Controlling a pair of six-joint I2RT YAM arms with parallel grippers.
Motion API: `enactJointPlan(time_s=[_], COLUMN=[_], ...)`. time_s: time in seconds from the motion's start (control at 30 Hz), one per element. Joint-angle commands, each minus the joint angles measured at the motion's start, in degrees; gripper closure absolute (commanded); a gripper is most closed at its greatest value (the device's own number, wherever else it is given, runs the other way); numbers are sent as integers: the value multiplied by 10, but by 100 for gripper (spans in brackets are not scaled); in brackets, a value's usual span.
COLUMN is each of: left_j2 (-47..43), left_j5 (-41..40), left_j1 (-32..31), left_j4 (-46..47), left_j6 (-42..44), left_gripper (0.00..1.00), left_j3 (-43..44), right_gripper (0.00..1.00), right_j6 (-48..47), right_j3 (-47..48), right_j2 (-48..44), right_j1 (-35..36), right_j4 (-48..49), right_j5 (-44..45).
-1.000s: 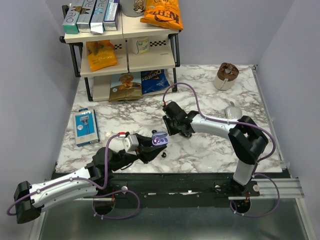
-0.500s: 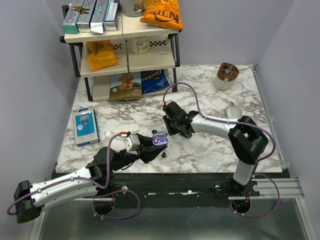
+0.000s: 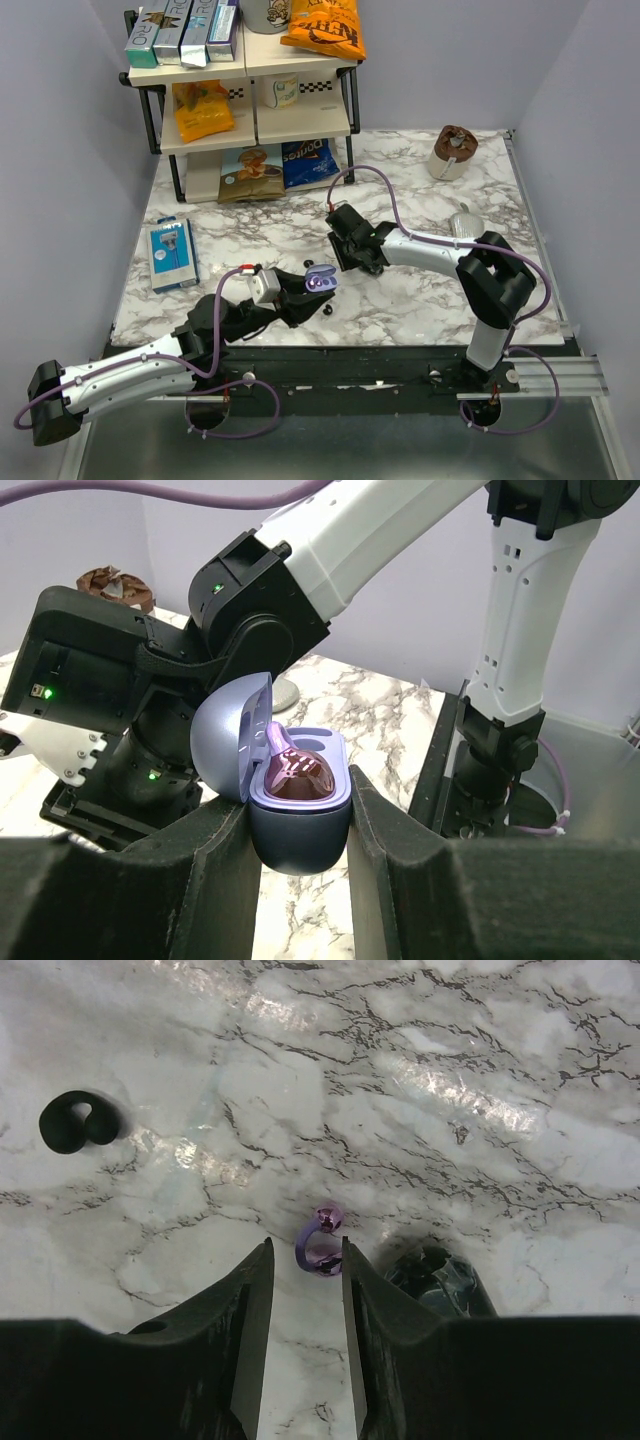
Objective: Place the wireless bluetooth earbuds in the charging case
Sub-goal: Pick up the earbud from the center of the board.
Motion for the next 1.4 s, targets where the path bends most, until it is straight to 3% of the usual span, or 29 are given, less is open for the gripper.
enactJointPlan(time_s=[0.0, 0.57, 0.87, 1.0, 1.1, 1.23, 1.37], left_j2=[-4, -4, -2, 0, 0, -3, -14], left_j5=[-10, -11, -11, -11, -12, -15, -17], left_j1=[-4, -6, -7, -7, -7, -7, -7], left_j4=[14, 13, 13, 12, 10, 10, 6], left_j6=[1, -2, 0, 0, 1, 3, 5], left_gripper=[100, 100, 100, 100, 100, 100, 100], left_j3=[-8, -8, -6, -5, -5, -3, -1], right_gripper=[59, 72, 87, 99, 99, 99, 99], right_j6=[2, -11, -18, -19, -19, -17, -28], right_j3=[-4, -1, -4, -6, -13, -28, -71], right_j2=[13, 14, 13, 10, -3, -59, -182], right_j1=[0, 0, 0, -2, -6, -22, -52], right_j4=[-21, -20, -21, -20, -16, -17, -11], right_j5=[30, 44, 54, 55, 53, 40, -42])
